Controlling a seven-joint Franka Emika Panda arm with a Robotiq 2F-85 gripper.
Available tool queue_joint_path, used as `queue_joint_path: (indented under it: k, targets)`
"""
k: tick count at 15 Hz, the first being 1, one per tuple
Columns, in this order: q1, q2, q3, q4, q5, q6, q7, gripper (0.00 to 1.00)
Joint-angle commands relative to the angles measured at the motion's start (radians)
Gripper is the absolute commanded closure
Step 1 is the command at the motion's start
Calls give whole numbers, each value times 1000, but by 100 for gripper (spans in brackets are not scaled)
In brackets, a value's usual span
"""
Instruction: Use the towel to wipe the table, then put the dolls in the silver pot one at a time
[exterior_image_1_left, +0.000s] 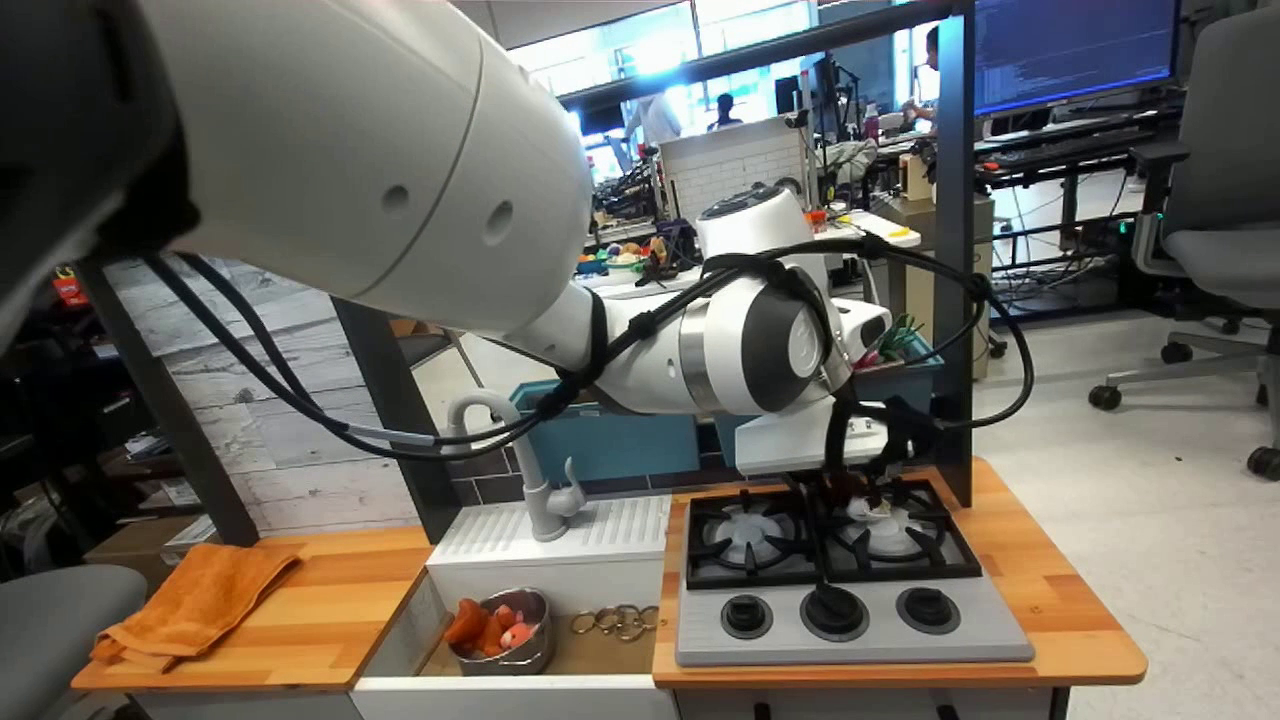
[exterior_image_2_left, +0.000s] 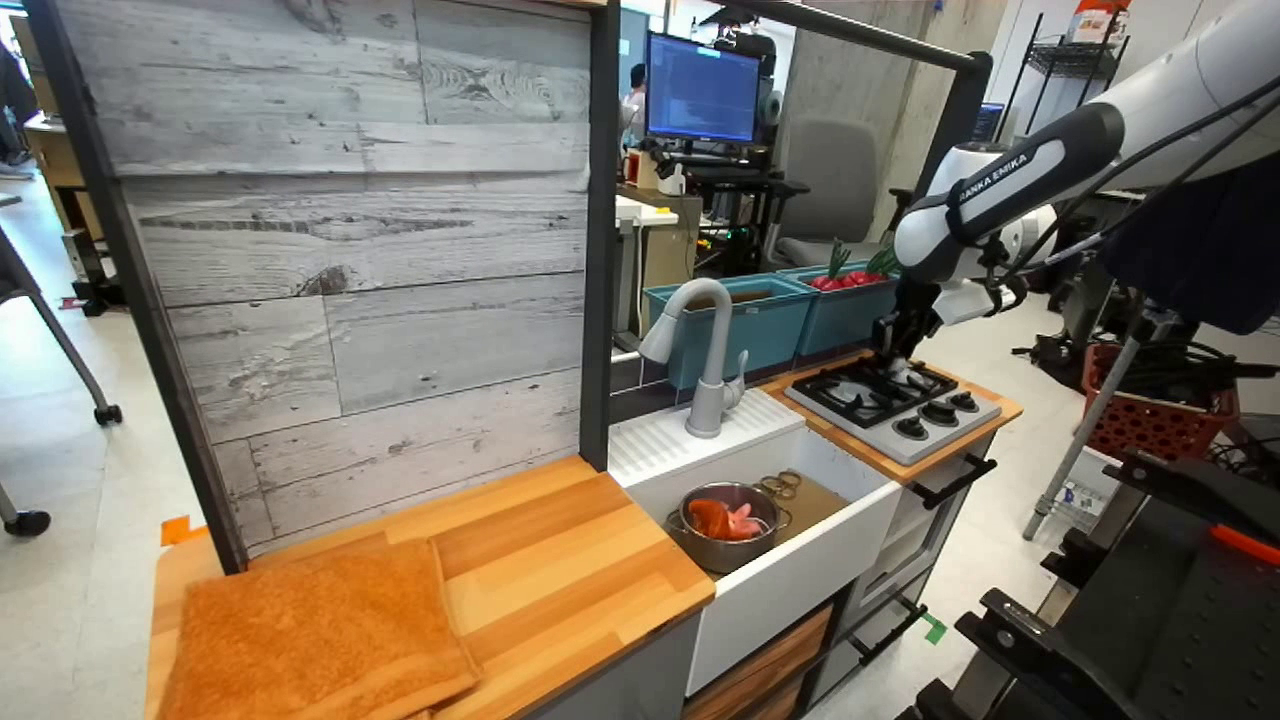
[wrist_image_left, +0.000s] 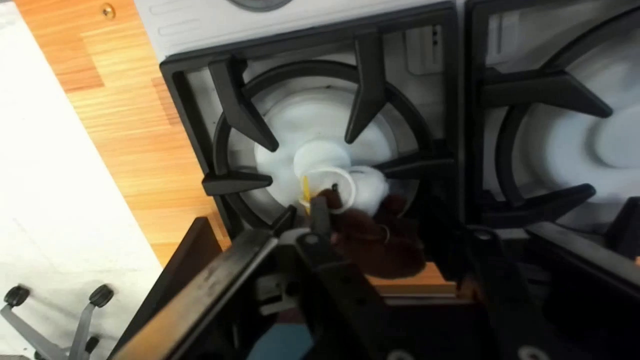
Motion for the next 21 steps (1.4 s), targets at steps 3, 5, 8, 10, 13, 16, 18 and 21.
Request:
queue_joint_path:
  k: [3,5,8,10,13,16,18,21]
  targets:
    - [-9,31,19,80,-7,-51,34,96]
    - [-12,31,34,82,-1,-68,27,100]
    - [-13,31,62,80,8,-88,11,99]
    - [-1,-10,77,8,18,-35,-10,99]
    - [0,-116,157,-183,12,168,-138,99]
    - [-39,-172,268,-329,1,346,-313,99]
    - [-89,-202,360,-432,-8,411,-444,99]
    - [-186,-241,498,-584,-26,419,-630,99]
